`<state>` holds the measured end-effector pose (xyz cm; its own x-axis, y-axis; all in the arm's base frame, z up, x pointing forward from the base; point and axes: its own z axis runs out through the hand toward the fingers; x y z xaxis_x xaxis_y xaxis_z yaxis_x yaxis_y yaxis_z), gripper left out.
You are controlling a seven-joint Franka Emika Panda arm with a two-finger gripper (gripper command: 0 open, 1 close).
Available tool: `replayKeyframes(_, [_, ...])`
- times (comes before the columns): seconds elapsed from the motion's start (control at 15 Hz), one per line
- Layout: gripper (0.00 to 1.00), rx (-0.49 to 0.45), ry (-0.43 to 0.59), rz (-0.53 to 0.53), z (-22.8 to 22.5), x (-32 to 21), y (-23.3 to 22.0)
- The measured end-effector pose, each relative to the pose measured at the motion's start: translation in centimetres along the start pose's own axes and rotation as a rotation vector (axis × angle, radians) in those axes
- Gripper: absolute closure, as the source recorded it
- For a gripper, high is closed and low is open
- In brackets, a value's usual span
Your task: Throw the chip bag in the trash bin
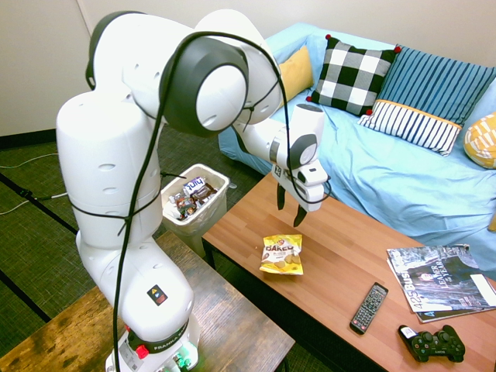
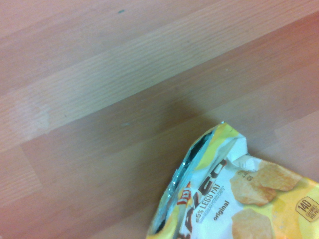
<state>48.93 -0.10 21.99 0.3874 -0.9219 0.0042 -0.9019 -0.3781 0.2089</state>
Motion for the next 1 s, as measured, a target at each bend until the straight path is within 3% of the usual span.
replayKeyframes(0.4, [0.00, -0.089, 0.006, 0.019, 7.4, 0.9, -3.0])
replayKeyframes(0.8, [0.00, -0.136, 0.014, 0.032, 11.3, 2.0, -3.9])
replayKeyframes(0.87, [1.00, -0.145, 0.013, 0.031, 11.9, 1.9, -3.9])
replayKeyframes(1.0, [1.00, -0.151, 0.005, 0.035, 12.4, 1.5, -3.9])
